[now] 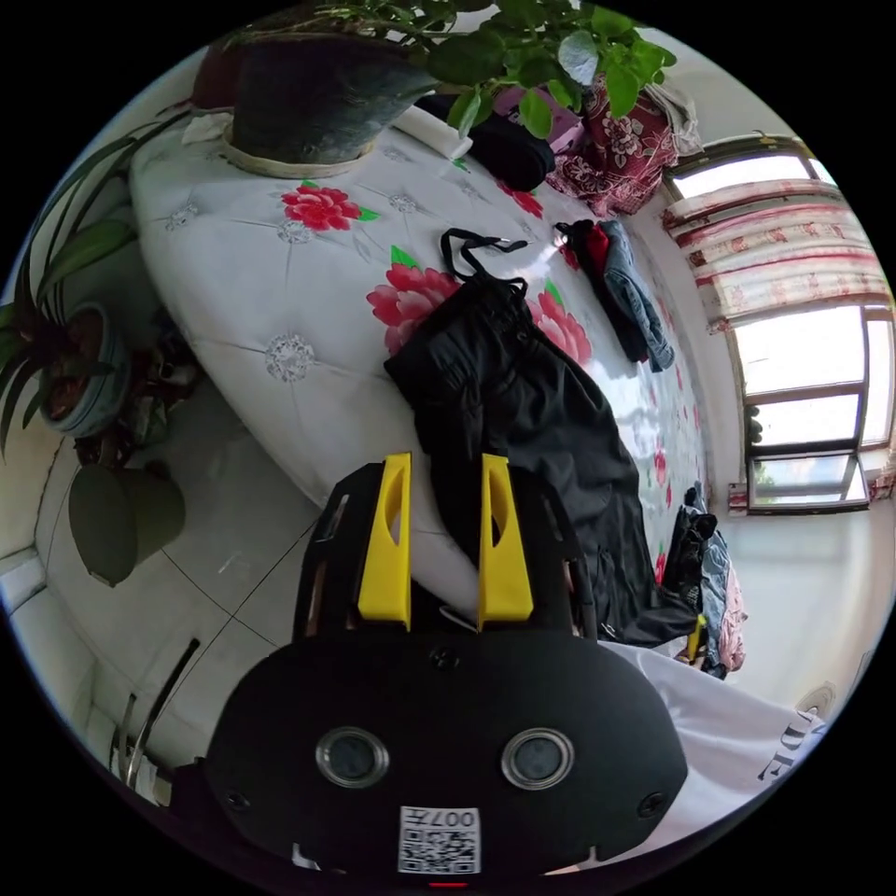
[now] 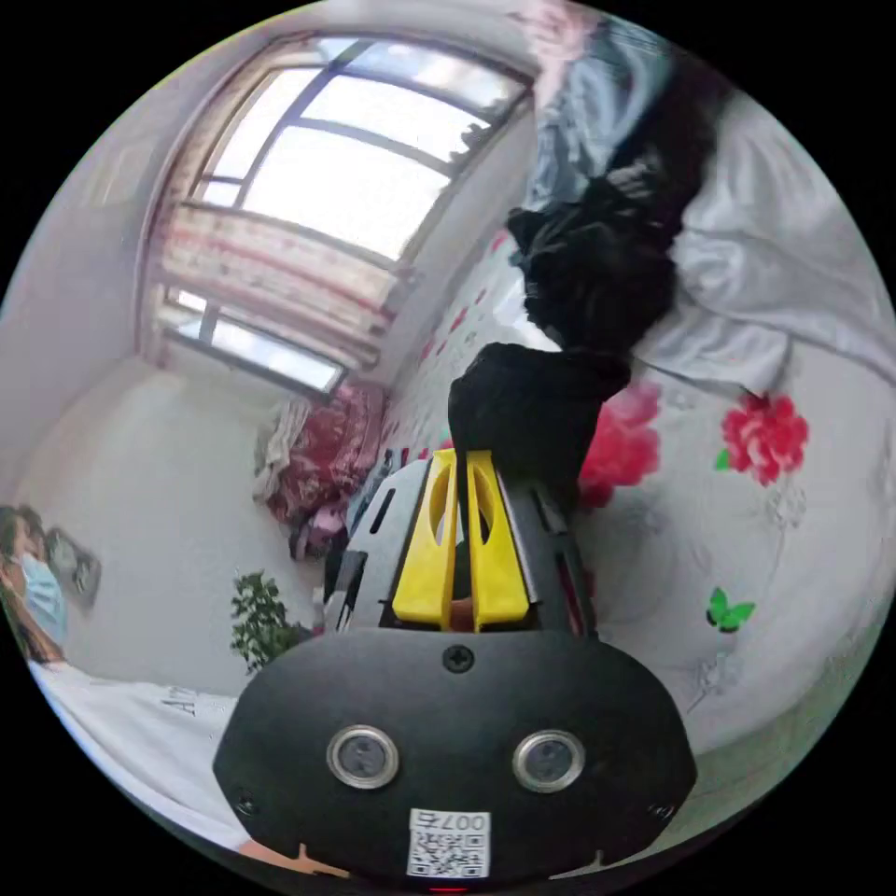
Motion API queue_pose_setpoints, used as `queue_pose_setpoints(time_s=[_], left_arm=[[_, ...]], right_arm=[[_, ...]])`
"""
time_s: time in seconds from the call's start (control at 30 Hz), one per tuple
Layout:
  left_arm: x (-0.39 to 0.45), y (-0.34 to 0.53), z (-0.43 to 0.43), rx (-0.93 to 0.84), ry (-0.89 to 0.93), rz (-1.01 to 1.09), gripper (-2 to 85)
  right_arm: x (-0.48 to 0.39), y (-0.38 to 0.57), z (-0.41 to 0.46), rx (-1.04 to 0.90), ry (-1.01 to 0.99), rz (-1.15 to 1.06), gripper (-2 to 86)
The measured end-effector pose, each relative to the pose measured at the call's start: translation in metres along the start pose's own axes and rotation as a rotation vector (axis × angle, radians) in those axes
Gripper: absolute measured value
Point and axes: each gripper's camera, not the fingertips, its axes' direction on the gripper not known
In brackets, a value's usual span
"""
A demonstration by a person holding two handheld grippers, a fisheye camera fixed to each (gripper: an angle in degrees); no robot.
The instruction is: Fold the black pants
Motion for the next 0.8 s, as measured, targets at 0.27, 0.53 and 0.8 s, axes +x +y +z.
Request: queue_pose_setpoints(time_s=[0.27, 0.53, 0.8], left_arm=[[-0.015, -0.013, 0.003, 0.036, 0.027, 0.001, 11.7], [-0.032, -0.02, 0.017, 0.074, 0.099, -0.013, 10.8], [-0.029, -0.021, 0.024, 0.169, 0.294, -0.064, 1.6]], right_arm=[[-0.2, 0.151, 0.188, -0.781, -0.118, -0.731, 1.9], [-0.199, 0.208, 0.224, -0.993, 0.021, -0.773, 4.2], [-0.163, 0.166, 0.192, -0.834, 0.08, -0.534, 4.0]])
